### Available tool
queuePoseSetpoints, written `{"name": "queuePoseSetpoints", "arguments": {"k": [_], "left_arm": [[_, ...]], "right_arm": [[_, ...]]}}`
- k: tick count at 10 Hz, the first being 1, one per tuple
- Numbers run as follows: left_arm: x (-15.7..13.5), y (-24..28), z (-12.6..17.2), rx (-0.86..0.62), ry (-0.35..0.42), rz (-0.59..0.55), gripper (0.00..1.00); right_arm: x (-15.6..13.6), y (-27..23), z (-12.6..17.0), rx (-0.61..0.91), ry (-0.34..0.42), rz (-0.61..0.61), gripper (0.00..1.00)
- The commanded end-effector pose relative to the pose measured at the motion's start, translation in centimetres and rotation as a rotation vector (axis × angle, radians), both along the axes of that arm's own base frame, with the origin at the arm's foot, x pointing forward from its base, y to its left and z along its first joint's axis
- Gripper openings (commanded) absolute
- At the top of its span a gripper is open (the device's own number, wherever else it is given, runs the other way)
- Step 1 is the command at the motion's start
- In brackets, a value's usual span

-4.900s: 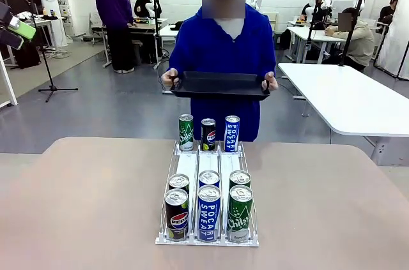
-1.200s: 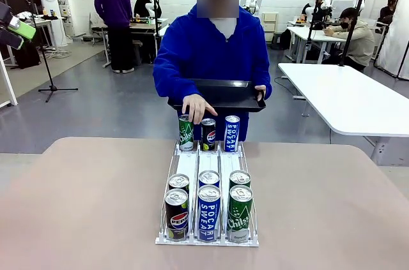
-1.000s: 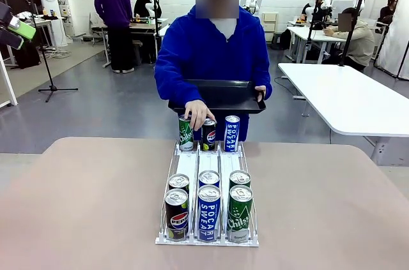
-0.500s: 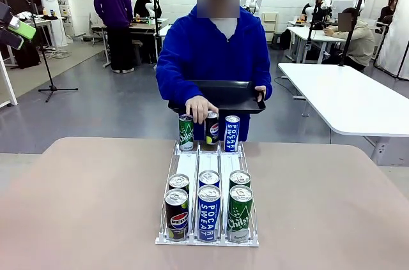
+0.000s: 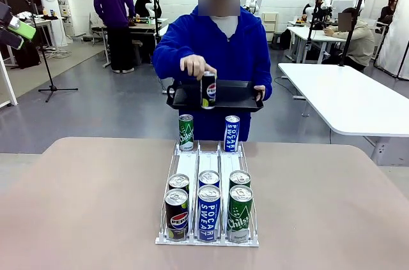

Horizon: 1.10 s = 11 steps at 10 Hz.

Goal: Retrieve and hand over the desired beverage to the person.
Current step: Pick up a can of the same type that the person held from the Automatic Can Dispenser.

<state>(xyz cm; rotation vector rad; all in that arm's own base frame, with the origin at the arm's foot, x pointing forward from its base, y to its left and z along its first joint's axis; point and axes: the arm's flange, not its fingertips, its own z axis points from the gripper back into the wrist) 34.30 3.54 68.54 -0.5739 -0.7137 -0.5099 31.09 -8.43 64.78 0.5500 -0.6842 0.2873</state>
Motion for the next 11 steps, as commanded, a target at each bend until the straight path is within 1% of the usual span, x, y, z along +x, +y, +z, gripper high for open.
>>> {"name": "queuePoseSetpoints", "arguments": {"k": [1, 11], "left_arm": [[0.10, 0.07, 0.13, -0.010, -0.009, -0.015, 1.00], [0.10, 0.07, 0.13, -0.010, -0.009, -0.015, 1.00]], "right_arm": [[0.23, 0.02, -0.02, 0.018, -0.007, 0.020, 1.00], [0.23, 0.02, -0.02, 0.018, -0.007, 0.020, 1.00]]}}
